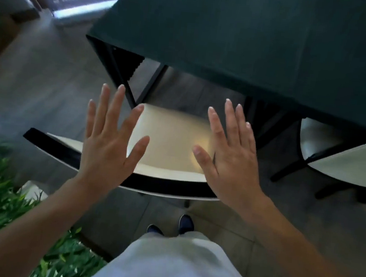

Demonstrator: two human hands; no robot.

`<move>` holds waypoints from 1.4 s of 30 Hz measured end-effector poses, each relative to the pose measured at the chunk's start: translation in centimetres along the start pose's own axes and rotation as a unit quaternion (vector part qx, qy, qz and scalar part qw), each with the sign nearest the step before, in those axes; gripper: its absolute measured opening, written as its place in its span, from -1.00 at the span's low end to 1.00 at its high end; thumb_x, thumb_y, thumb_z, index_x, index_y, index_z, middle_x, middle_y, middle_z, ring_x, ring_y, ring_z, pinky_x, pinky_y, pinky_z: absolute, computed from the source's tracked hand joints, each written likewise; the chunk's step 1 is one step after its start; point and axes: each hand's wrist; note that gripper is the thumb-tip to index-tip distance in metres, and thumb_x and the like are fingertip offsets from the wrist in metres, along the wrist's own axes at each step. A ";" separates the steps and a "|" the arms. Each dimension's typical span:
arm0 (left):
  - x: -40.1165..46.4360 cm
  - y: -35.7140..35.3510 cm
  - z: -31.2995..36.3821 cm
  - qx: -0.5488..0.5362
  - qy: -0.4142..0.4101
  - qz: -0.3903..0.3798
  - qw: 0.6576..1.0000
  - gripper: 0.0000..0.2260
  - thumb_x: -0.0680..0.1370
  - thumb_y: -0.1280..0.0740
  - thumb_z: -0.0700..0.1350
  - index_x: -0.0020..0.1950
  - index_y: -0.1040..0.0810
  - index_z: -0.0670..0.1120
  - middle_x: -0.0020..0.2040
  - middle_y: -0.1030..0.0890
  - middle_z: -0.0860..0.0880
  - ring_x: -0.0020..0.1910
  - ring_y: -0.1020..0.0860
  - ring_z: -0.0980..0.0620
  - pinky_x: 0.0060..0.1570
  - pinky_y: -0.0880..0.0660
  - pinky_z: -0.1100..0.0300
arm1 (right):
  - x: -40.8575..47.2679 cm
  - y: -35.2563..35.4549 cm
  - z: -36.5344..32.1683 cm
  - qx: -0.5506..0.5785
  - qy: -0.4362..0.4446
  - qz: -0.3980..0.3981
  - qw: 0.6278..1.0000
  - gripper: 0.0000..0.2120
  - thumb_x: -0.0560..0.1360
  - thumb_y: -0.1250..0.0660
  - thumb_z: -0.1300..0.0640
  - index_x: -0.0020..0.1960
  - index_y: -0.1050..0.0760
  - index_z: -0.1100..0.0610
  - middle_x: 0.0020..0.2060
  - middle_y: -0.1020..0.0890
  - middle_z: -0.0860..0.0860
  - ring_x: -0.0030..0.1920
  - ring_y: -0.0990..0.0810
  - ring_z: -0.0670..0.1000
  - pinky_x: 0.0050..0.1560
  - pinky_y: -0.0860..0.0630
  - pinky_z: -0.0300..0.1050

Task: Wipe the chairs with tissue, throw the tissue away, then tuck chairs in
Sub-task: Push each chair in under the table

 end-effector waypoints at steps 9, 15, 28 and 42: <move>-5.1 -0.8 -1.6 -0.032 -0.019 -0.063 0.997 -0.48 0.68 -0.16 0.12 0.56 -0.37 -0.14 0.65 -0.11 -0.23 0.64 -0.02 -0.28 0.54 -0.07 -0.35 | -2.9 -2.5 -2.0 0.000 -0.038 -0.047 0.998 -0.31 0.66 0.10 -0.33 0.68 -0.01 0.00 0.67 0.07 0.07 0.66 0.17 0.10 0.59 -0.05 0.28; -6.5 -1.2 -4.5 0.009 -0.012 -0.064 0.998 -0.50 0.67 -0.14 0.13 0.51 -0.46 -0.12 0.63 -0.19 -0.22 0.63 -0.08 -0.27 0.53 -0.07 -0.36 | -1.8 -2.9 -3.4 -0.032 -0.036 -0.100 0.994 -0.31 0.66 0.14 -0.34 0.66 -0.11 0.00 0.67 0.07 0.08 0.66 0.18 0.11 0.60 -0.02 0.27; -4.8 -3.3 -6.4 0.001 -0.057 0.086 0.995 -0.61 0.59 -0.19 0.01 0.31 -0.66 -0.06 0.49 -0.46 -0.18 0.53 -0.33 -0.31 0.40 -0.33 -0.30 | -1.2 -3.9 -3.9 -0.093 -0.070 -0.121 0.986 -0.27 0.63 0.15 -0.39 0.58 -0.31 0.01 0.66 -0.10 0.09 0.66 0.00 0.12 0.58 -0.15 0.19; 1.8 -5.3 -12.2 -0.031 -0.112 0.129 0.985 -0.57 0.63 -0.09 0.01 0.15 -0.73 -0.06 0.39 -0.58 -0.08 0.50 -0.38 -0.31 0.34 -0.26 -0.46 | 0.0 -5.6 -6.3 -0.001 0.026 -0.004 1.000 -0.28 0.63 -0.05 -0.33 0.60 -0.29 0.13 0.59 -0.27 0.16 0.63 -0.13 0.17 0.53 -0.21 0.28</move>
Point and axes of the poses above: each hand's wrist, its own x-axis towards the middle knuckle, its own y-axis out of the back of the hand, z = x × y
